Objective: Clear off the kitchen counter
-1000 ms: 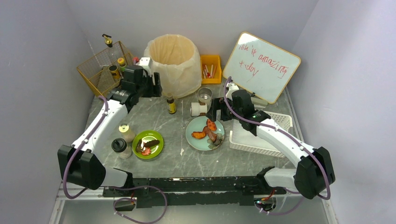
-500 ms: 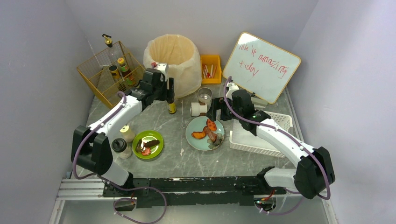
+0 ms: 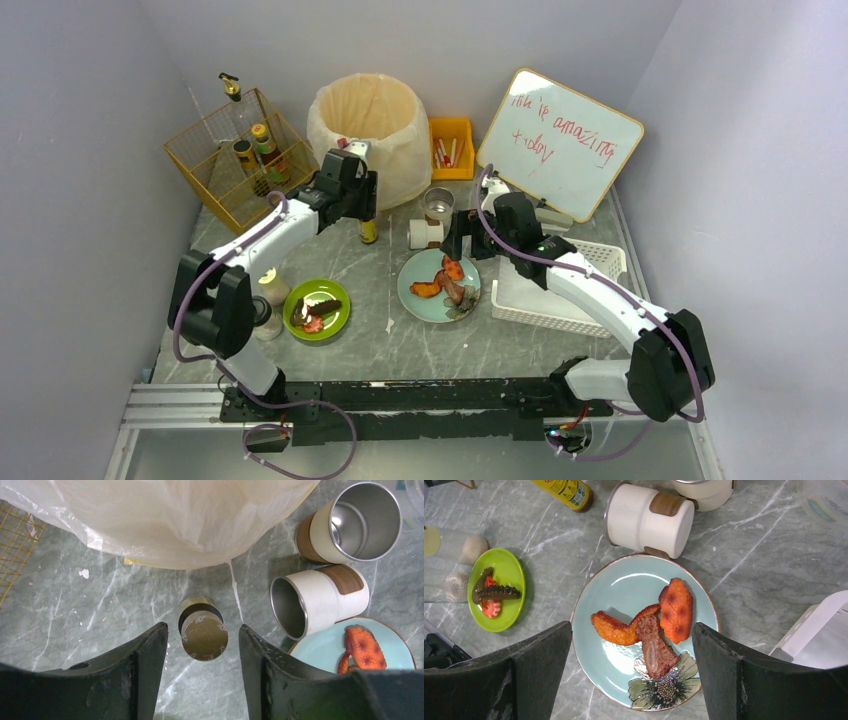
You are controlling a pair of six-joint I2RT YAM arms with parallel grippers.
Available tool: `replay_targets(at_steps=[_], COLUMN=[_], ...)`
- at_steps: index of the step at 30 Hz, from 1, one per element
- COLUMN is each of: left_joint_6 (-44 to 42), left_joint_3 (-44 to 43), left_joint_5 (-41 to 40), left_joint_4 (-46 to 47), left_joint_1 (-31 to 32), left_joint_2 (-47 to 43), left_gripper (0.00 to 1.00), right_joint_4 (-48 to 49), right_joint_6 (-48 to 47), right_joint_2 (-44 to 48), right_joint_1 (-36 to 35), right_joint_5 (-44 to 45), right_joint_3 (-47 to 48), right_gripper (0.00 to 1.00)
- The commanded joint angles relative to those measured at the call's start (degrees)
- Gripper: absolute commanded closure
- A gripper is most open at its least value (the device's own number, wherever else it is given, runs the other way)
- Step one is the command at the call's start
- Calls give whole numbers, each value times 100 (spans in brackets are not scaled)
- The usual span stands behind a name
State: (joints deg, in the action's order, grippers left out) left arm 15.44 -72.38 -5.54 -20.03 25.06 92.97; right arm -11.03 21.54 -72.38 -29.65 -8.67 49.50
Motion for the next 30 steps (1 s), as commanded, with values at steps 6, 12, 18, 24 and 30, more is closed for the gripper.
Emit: replay_targets(at_steps=[6, 12, 18, 24, 30], left_joint_6=[67, 120, 132, -34, -127], left_joint_3=[-438, -637, -1140, -1938, -2578], left_joint_5=[44, -31, -468, -853, -760], left_joint_4=[160, -177, -758, -1480, -2002], left_joint_1=[33, 33, 34, -140, -700], left_joint_2=[183, 58, -402, -691, -745], left_gripper=[60, 85, 95, 95, 95], right_joint_4=[215, 239, 253, 279, 321], right_joint_6=[-7, 12, 18, 8, 30], right_joint_2=[48, 25, 5, 6, -23], right_joint_1=[24, 29, 28, 27, 24], right_joint_5=[-30, -38, -69, -77, -157], right_joint_3=[183, 192, 196, 175, 179], right_gripper=[7, 7, 7, 7, 7])
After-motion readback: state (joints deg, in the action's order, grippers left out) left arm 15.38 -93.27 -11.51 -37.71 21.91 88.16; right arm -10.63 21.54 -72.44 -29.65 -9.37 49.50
